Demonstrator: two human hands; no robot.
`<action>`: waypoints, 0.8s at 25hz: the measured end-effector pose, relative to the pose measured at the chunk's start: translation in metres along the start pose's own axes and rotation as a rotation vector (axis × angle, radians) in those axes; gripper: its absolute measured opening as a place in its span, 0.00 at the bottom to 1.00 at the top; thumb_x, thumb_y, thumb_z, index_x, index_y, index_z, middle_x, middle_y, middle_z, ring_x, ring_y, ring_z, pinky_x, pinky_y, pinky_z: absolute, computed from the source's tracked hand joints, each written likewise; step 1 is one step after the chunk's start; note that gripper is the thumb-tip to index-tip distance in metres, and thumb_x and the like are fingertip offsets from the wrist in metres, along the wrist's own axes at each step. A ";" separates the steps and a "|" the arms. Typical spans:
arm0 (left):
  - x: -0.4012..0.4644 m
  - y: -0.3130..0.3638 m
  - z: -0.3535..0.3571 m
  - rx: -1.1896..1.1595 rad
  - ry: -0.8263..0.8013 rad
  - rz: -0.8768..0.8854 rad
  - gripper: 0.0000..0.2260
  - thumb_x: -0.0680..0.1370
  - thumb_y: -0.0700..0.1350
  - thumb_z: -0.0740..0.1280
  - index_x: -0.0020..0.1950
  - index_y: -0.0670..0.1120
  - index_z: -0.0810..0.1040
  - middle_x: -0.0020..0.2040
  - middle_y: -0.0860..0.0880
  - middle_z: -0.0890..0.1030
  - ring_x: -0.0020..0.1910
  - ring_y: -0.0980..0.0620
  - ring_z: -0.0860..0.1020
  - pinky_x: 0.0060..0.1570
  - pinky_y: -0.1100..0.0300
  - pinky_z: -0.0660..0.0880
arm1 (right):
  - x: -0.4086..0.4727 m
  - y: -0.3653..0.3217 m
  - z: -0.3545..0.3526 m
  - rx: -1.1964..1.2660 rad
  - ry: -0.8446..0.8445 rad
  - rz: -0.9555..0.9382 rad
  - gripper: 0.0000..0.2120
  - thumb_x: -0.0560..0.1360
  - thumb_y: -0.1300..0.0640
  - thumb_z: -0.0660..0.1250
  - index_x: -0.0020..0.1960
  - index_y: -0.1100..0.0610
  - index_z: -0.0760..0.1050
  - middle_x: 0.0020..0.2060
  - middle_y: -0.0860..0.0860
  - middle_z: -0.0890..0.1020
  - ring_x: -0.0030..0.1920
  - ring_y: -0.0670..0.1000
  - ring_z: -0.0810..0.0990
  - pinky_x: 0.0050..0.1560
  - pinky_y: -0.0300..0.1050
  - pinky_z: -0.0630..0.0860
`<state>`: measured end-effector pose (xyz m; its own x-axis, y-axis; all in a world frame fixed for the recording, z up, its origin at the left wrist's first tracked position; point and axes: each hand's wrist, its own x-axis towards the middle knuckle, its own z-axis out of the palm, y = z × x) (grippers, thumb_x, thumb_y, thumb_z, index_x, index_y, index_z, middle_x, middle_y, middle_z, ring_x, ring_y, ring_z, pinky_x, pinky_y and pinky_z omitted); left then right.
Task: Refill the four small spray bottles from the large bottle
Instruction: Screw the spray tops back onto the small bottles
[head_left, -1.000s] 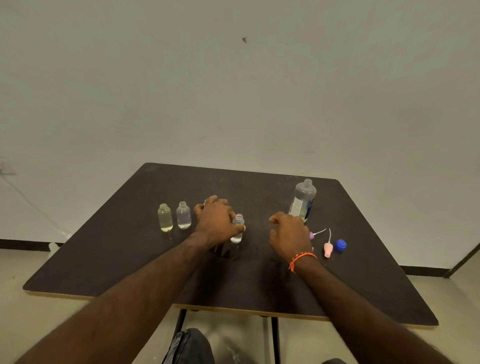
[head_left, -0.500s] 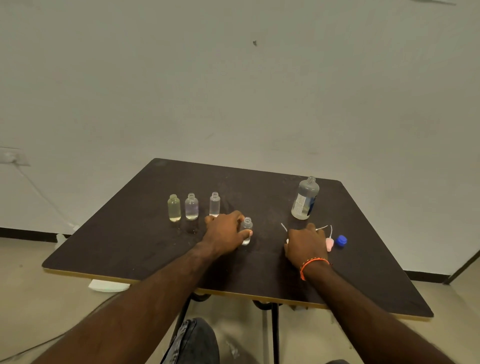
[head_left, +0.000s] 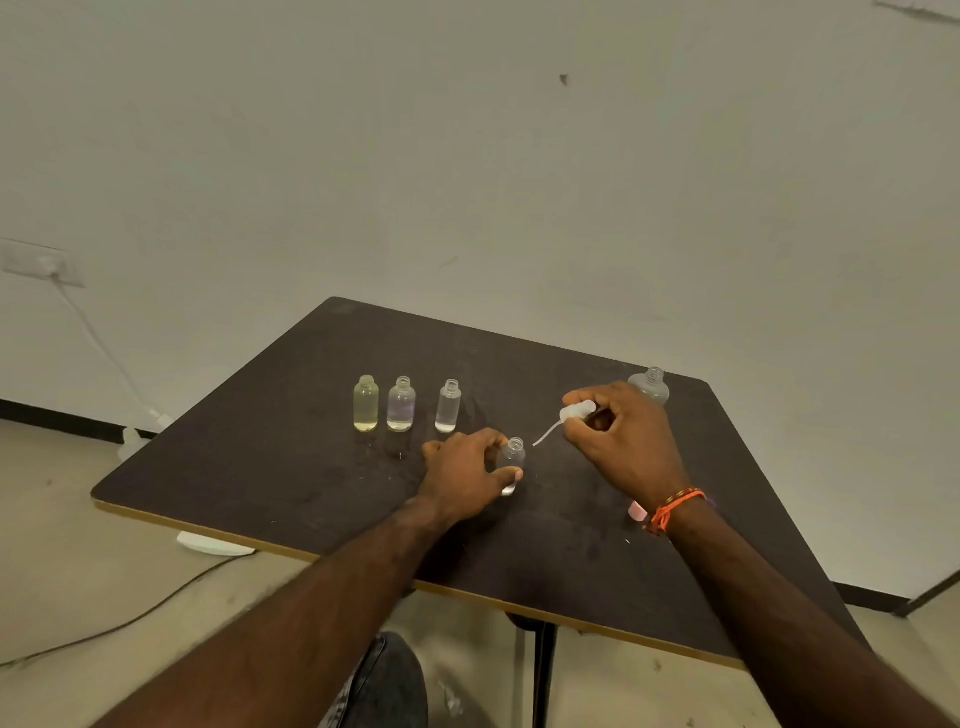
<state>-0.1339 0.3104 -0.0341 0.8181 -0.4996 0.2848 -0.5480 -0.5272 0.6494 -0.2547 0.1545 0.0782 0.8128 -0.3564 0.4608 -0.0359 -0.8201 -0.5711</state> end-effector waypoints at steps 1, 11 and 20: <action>0.000 -0.001 0.001 -0.012 0.003 -0.003 0.18 0.76 0.61 0.72 0.63 0.57 0.78 0.49 0.58 0.83 0.54 0.57 0.79 0.57 0.52 0.61 | 0.003 -0.004 0.002 0.005 -0.005 -0.016 0.07 0.73 0.52 0.72 0.50 0.48 0.84 0.47 0.40 0.81 0.45 0.40 0.79 0.44 0.34 0.76; 0.001 -0.010 0.010 -0.050 0.016 0.019 0.17 0.75 0.61 0.73 0.60 0.57 0.78 0.48 0.59 0.82 0.54 0.58 0.77 0.59 0.52 0.62 | 0.016 0.003 0.052 -0.222 -0.305 0.011 0.11 0.74 0.55 0.71 0.55 0.54 0.84 0.48 0.48 0.81 0.47 0.46 0.78 0.50 0.42 0.77; 0.004 -0.012 0.011 -0.032 0.004 0.026 0.19 0.75 0.61 0.73 0.62 0.56 0.78 0.51 0.58 0.83 0.56 0.57 0.78 0.63 0.49 0.65 | 0.030 0.009 0.072 -0.370 -0.379 0.150 0.19 0.74 0.39 0.70 0.44 0.56 0.81 0.34 0.50 0.81 0.37 0.49 0.79 0.42 0.51 0.80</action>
<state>-0.1258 0.3073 -0.0483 0.8041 -0.5105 0.3047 -0.5637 -0.4917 0.6637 -0.1886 0.1691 0.0381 0.9331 -0.3515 0.0762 -0.3141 -0.8996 -0.3035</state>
